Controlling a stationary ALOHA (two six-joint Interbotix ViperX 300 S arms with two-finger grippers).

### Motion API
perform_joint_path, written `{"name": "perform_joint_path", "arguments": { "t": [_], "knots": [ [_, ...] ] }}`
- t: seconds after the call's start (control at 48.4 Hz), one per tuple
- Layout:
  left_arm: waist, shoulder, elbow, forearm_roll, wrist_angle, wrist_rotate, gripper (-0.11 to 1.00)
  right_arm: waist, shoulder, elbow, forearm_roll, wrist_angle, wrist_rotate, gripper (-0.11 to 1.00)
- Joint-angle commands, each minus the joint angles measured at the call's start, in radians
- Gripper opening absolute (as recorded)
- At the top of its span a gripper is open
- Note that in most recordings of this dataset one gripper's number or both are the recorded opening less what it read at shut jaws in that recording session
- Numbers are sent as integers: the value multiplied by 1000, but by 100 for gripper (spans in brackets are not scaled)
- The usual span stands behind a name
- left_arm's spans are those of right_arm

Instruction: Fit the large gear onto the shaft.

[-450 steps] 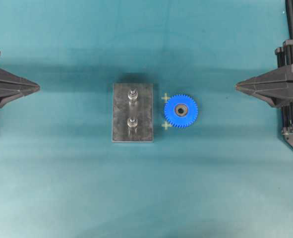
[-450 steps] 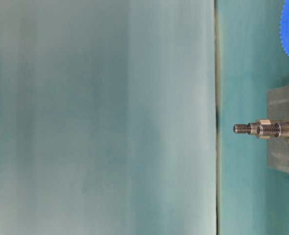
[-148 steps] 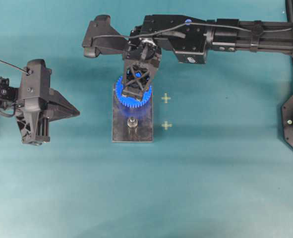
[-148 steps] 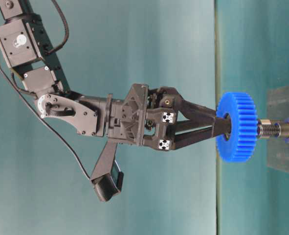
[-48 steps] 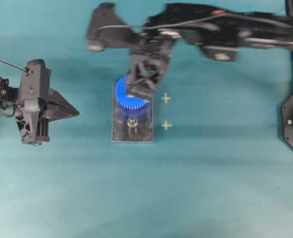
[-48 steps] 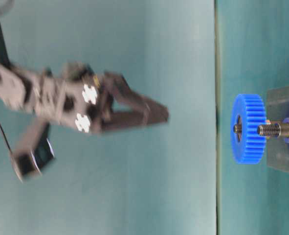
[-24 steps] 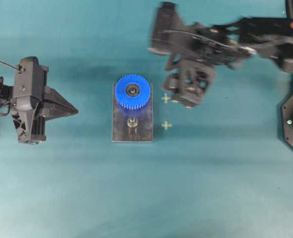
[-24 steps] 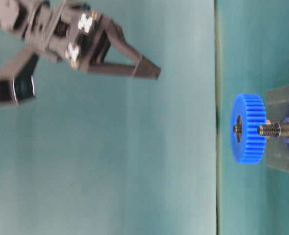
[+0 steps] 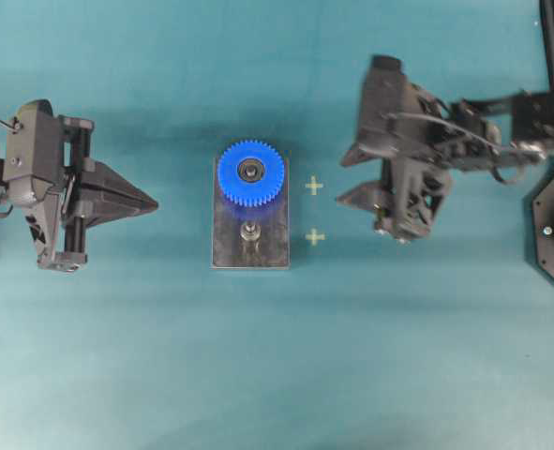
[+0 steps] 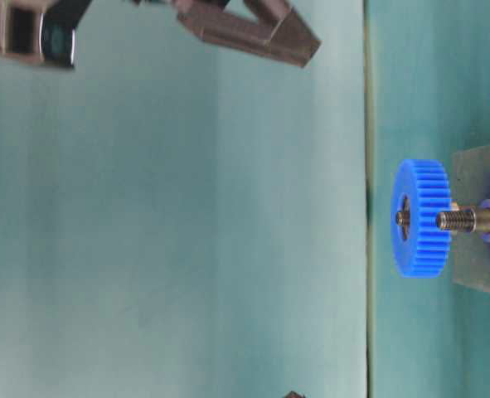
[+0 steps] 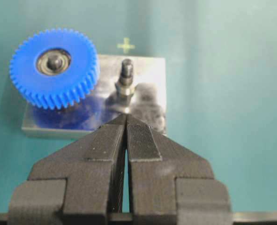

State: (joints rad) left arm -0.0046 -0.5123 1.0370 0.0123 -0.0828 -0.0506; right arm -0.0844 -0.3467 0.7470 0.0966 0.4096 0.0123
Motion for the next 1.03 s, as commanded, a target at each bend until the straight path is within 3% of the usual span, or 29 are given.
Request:
{"name": "perform_joint_path", "arguments": {
  "t": [0.0,0.331,0.64,1.012],
  "knots": [
    [0,-8,-11,3,-12,0,0,8,-48,32,2,-77,-8,65],
    [0,-9,-2,3,-17,-3,0,12,-202,221,2,-351,5,65],
    [0,2,3,3,-17,-3,0,48,-224,310,8,-337,8,65],
    [0,29,2,3,-14,-3,0,51,-218,322,12,-298,8,65]
  ]
}}
